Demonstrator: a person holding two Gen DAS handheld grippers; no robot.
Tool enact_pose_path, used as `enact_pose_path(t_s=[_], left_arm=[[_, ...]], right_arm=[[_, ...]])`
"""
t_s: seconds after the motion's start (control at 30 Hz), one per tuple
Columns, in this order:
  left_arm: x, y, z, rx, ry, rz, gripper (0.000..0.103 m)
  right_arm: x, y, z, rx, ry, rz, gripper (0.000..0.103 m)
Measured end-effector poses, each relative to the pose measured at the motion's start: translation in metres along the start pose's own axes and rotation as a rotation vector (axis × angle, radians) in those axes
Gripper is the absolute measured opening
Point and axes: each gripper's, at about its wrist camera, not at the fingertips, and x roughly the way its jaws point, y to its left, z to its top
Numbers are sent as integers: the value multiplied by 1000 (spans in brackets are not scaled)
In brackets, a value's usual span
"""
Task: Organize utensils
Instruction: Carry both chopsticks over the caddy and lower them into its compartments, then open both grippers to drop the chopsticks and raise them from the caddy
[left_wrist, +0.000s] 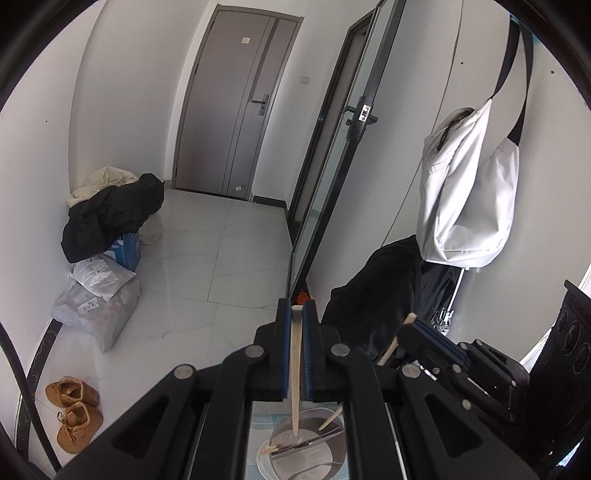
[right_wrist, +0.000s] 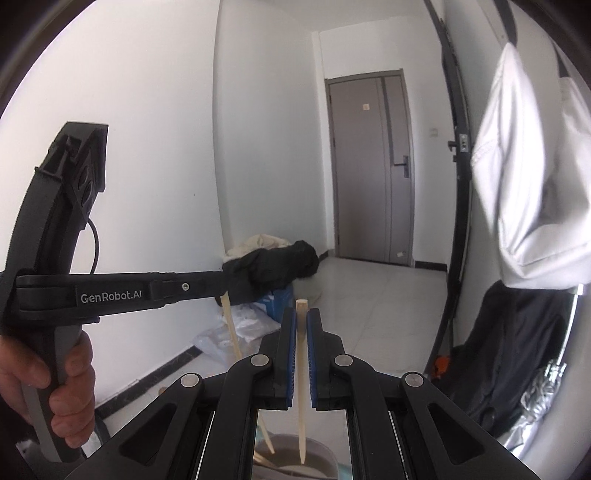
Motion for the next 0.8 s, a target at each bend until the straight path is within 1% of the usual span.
enact_pose_path(t_s=[0.2,0.3,0.47,0.53,0.67,0.8], left_arm=[[19,18,-9,-39,33,0,2],[23,27,-18,-71,41,-18,2],[23,24,-26,-42,38,-50,2],[22,21,-29,-16,35,-35,2],[27,23,-33,-18,63,-42,2],[34,26,-41,-31,110,-47,2]], right_arm=[[25,6,-18,-27,39,19,5],[35,4,-31,-10,66,41,5],[47,2,-50,-25,109,33,5],[50,2,-58,-30,124,28,5],[52,-5,-67,14,145,28,5],[49,-10,-72,41,160,32,5]])
